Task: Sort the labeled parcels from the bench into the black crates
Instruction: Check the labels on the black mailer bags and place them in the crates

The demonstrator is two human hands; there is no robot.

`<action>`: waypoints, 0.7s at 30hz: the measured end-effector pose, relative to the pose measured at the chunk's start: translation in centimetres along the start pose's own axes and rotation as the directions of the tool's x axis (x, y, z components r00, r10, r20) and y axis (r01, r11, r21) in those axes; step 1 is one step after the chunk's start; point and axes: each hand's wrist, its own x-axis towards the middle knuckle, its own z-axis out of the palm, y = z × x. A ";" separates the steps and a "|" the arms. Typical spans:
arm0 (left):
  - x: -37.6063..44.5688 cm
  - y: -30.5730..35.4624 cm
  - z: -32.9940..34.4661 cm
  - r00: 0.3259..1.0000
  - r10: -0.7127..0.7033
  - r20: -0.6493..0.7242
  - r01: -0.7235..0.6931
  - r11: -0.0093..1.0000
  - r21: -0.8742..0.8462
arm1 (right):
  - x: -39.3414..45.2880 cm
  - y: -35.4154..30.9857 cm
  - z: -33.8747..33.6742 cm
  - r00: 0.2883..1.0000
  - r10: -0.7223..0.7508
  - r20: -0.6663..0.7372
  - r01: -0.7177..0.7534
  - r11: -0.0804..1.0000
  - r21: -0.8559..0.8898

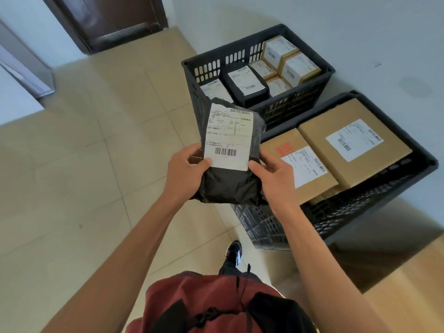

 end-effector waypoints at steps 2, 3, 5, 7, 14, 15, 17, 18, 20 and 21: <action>1.7 0.5 0.1 1.000 -0.020 -0.014 0.020 1.000 -0.010 | 1.8 -0.5 0.3 1.000 0.014 0.007 -0.014 0.999 -0.030; 2.4 0.7 0.2 1.000 -0.026 -0.013 0.025 1.000 -0.014 | 2.5 -0.7 0.3 1.000 0.021 0.003 -0.021 0.999 -0.036; 4.1 1.0 0.5 1.000 -0.024 -0.001 0.024 1.000 -0.020 | 3.8 -1.1 0.2 1.000 0.027 0.002 -0.027 0.998 -0.056; 5.9 1.5 0.6 0.999 -0.026 0.021 0.027 0.999 -0.035 | 5.0 -1.3 0.2 0.999 0.034 0.006 -0.034 0.997 -0.062; 12.9 1.7 -0.1 0.995 -0.025 0.095 0.036 0.993 -0.115 | 9.1 -2.2 3.0 0.995 0.081 -0.057 -0.076 0.993 0.095; 14.2 1.7 -0.3 0.994 -0.016 0.109 0.029 0.992 -0.119 | 9.8 -2.4 3.7 0.992 0.092 -0.081 -0.083 0.991 0.107; 16.7 1.8 -1.0 0.988 0.013 0.152 0.005 0.993 -0.117 | 11.1 -3.1 5.2 0.984 0.108 -0.141 -0.090 0.987 0.130; 18.0 1.8 -1.4 0.982 0.032 0.185 -0.012 0.994 -0.110 | 11.7 -3.5 6.0 0.977 0.115 -0.179 -0.090 0.986 0.140; 20.5 2.2 -2.1 0.963 0.066 0.260 -0.042 0.994 -0.096 | 12.8 -4.3 7.7 0.956 0.140 -0.260 -0.098 0.981 0.168; 21.8 2.3 -2.4 0.953 0.078 0.293 -0.053 0.994 -0.093 | 13.3 -4.7 8.5 0.944 0.154 -0.292 -0.102 0.977 0.187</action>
